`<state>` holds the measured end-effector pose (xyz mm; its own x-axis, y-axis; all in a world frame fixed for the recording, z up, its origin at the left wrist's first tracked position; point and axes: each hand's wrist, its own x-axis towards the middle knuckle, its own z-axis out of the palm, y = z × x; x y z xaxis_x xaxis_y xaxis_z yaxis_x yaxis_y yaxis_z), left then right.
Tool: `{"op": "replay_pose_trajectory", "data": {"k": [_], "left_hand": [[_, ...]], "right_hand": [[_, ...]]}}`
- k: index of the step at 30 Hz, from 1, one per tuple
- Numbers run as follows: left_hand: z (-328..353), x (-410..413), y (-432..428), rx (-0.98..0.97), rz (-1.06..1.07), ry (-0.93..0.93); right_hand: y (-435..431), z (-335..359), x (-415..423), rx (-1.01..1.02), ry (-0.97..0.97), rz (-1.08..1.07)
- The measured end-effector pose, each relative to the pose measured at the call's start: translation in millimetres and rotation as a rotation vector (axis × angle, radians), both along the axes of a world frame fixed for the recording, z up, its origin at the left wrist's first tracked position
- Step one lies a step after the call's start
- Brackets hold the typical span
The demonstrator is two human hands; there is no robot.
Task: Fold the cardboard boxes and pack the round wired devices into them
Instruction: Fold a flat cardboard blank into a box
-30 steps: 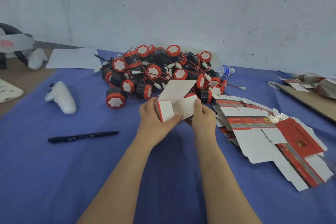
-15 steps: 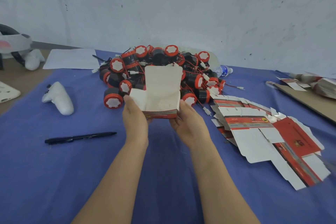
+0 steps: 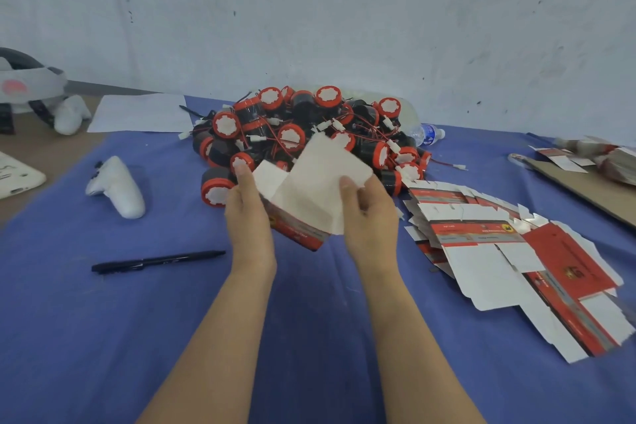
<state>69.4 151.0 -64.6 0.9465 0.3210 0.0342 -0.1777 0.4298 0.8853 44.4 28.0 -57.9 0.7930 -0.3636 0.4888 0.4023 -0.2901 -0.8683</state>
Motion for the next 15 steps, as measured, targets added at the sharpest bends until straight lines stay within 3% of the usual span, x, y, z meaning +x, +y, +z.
{"op": "replay_pose_trajectory", "data": {"k": [3,5,8,10,12,15], "left_hand": [[2,-4,-12,-0.038,-0.35,-0.123],[-1,-8,-23,-0.004,-0.435,-0.05],[-5,-5,-20,-0.071,-0.367,0.037],[-4,-3,-12,-0.084,-0.337,0.038],[-3,-5,-11,-0.018,-0.336,0.044],[-2,-10,-16,0.176,-0.318,0.034]], "right_hand": [[-7,2,5,0.321,0.087,-0.018],[-9,-1,7,0.403,0.188,0.044],[-6,-1,8,0.408,0.323,0.115],[-10,4,9,0.542,0.326,0.186],[-16,4,11,0.663,0.32,0.239],[-18,-3,11,0.632,0.385,0.294]]}}
